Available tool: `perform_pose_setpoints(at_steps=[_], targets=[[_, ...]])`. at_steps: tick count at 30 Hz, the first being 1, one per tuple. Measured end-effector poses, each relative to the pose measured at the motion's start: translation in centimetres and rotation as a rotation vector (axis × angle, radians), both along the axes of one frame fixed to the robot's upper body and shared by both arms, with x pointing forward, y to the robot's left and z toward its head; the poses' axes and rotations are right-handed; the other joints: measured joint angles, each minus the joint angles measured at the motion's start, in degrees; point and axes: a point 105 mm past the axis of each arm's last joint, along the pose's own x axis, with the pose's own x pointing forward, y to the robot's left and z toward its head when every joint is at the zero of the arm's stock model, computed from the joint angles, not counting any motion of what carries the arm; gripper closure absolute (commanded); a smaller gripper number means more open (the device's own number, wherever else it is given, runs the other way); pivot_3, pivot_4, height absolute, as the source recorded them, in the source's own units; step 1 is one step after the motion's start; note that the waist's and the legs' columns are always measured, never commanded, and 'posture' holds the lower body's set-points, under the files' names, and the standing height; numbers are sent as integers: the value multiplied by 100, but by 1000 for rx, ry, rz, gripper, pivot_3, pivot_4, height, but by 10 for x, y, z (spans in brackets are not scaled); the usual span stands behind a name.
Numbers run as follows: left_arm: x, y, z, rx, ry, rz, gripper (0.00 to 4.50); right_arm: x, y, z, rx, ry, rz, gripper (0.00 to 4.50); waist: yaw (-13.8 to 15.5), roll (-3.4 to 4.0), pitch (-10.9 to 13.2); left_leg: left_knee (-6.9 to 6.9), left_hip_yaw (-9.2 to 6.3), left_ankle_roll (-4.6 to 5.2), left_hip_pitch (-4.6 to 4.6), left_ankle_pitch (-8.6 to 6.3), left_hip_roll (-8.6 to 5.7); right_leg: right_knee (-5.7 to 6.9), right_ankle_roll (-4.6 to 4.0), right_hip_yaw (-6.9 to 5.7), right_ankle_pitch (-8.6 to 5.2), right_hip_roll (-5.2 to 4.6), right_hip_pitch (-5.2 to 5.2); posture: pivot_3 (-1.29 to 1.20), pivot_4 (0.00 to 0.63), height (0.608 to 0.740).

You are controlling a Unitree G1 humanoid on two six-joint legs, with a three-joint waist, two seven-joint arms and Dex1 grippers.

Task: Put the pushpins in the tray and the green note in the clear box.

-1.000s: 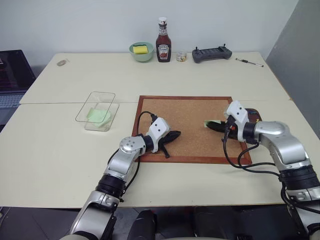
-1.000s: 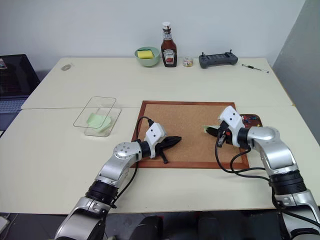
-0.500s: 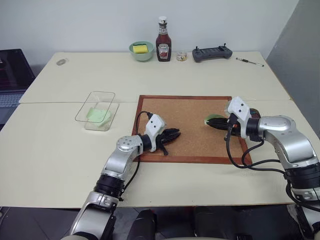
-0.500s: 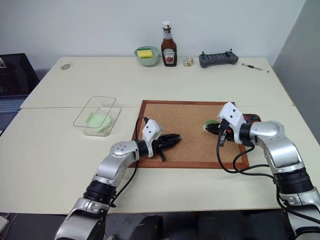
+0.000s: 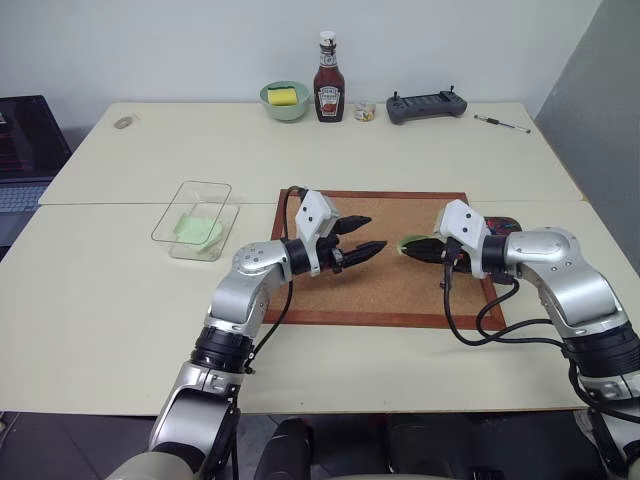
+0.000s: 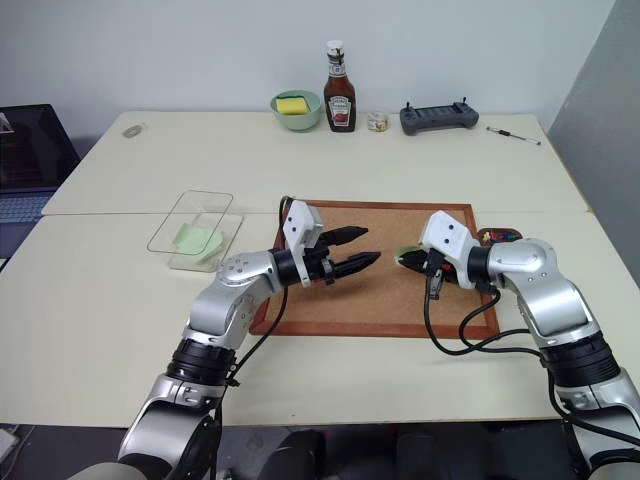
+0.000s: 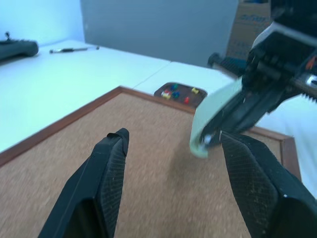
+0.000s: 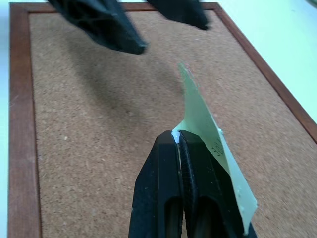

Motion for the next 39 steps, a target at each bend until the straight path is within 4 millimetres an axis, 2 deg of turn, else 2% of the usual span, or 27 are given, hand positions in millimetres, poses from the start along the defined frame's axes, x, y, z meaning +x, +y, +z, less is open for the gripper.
perform_pose_setpoints(at_steps=[8,17,26,27,28,30,31,33,34,35,39], targets=[[1,-17,-1,29,-26,-66,1421,-2,6,5,-1,-21,24,4500,1,-1,0,0,1,0,-2,0,-1,0,0,0,0,0,-4,0,150,740],[8,-22,-3,63,-53,-71,1421,-2,9,8,0,-31,32,4500,1,-1,1,1,0,0,-10,0,-1,1,0,0,0,0,-11,0,150,740],[19,-32,-5,68,-77,-48,1421,2,4,5,-29,-31,4,4500,-1,-2,1,3,0,0,-17,0,-2,4,0,0,0,0,-19,0,150,740],[20,-32,-5,65,-75,-48,1771,2,3,5,-30,-31,3,4500,-1,-2,1,3,-1,0,-17,0,-2,4,0,-1,0,0,-19,0,150,740],[20,-33,-5,63,-74,-49,1812,2,3,5,-31,-31,3,4500,-1,-2,1,4,0,0,-17,0,-2,4,0,0,0,0,-19,0,150,740],[19,-36,-5,57,-67,-59,2317,1,6,5,-28,-32,11,4500,-1,-3,2,4,0,0,-18,0,-3,4,0,0,0,-1,-19,0,150,740],[19,-36,-5,57,-67,-62,2391,1,6,5,-28,-32,12,4500,-1,-3,2,4,-1,0,-18,0,-2,4,0,0,0,-1,-19,0,150,740],[18,-37,-5,57,-64,-75,2880,0,7,6,-27,-35,16,4500,-1,-3,1,4,0,0,-18,0,-2,4,0,-1,0,0,-19,0,150,740],[17,-38,-5,60,-62,-86,2927,0,7,6,-27,-36,16,4500,-1,-2,2,4,0,0,-18,0,-3,4,0,0,0,0,-19,0,150,740],[16,-38,-5,63,-61,-94,3271,0,7,6,-27,-36,16,4500,-1,-3,2,4,0,0,-18,0,-3,4,0,0,0,0,-19,0,150,740],[13,-38,-7,81,-43,-137,3971,-1,8,5,-30,-32,21,4500,-6,-2,1,4,-1,0,-18,0,-2,4,0,0,0,0,-19,0,150,740]])
